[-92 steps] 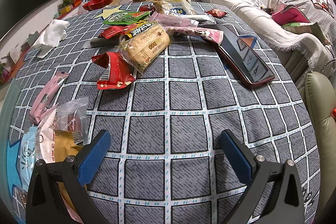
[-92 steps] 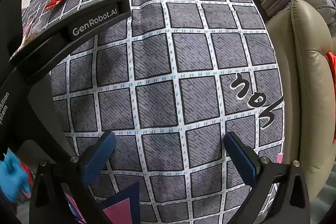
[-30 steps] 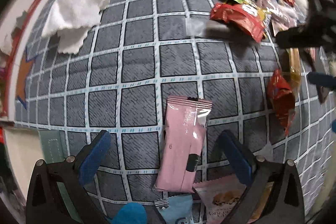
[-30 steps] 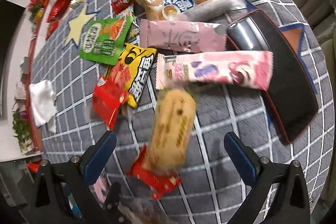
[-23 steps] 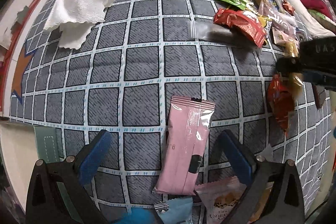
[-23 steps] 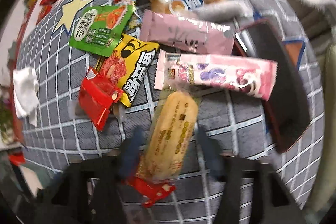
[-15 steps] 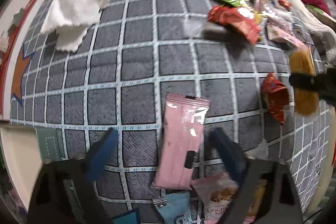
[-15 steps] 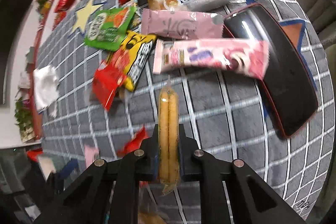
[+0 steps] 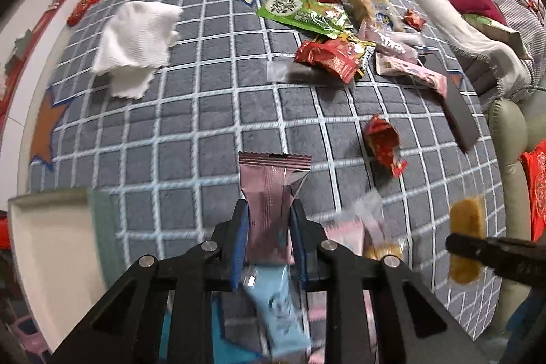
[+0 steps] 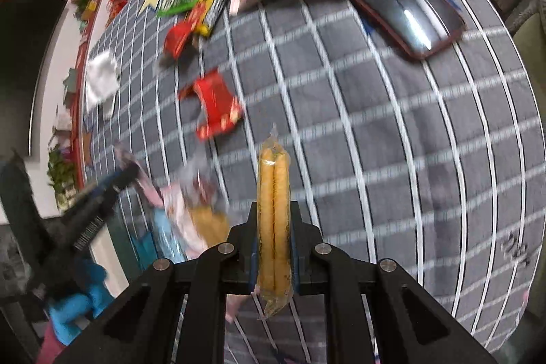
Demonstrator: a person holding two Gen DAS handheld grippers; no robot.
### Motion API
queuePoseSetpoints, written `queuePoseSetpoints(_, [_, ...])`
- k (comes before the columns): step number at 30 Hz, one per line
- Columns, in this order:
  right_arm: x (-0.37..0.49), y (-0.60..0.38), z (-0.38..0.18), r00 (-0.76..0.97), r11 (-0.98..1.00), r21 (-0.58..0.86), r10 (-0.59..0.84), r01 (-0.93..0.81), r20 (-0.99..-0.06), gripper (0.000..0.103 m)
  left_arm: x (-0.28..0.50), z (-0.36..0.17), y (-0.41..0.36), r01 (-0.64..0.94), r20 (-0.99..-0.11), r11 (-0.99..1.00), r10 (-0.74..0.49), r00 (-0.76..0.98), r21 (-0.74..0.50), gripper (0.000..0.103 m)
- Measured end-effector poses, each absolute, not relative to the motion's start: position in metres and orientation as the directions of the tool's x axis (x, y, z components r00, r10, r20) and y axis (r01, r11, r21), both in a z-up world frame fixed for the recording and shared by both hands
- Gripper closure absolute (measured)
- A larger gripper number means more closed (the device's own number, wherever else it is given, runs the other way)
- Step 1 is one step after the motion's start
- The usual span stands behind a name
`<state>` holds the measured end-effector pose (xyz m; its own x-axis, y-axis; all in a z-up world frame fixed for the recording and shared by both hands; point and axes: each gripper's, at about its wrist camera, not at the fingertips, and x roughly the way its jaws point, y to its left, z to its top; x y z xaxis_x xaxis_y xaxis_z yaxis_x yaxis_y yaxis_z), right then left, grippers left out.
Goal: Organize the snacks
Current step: 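Carry both snacks over the white tray and open both grippers to drop them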
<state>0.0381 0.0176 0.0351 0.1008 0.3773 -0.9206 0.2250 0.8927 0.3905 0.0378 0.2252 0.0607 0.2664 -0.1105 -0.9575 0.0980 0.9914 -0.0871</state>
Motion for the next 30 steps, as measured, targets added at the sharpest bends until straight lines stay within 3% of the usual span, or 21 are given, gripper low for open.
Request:
queuePoseSetpoints(8, [0.014, 0.07, 0.043, 0.056, 0.914, 0.389, 0.385, 0.112, -0.921, 0.088, -0.01, 0.082, 0.269, 0.003, -0.958, 0.993, -0.114, 0.264, -0.117, 0.077])
queuePoseSetpoints(17, [0.007, 0.185, 0.053, -0.034, 0.887, 0.448, 0.447, -0.114, -0.894, 0.088, -0.066, 0.101, 0.356, -0.162, -0.964, 0.984, -0.034, 0.265, -0.079, 0.077])
queuePoseSetpoints(30, [-0.028, 0.339, 0.04, -0.18, 0.793, 0.523, 0.491, -0.311, -0.852, 0.087, -0.111, 0.068, 0.446, -0.307, -0.983, 0.951, 0.076, 0.169, 0.021, 0.076])
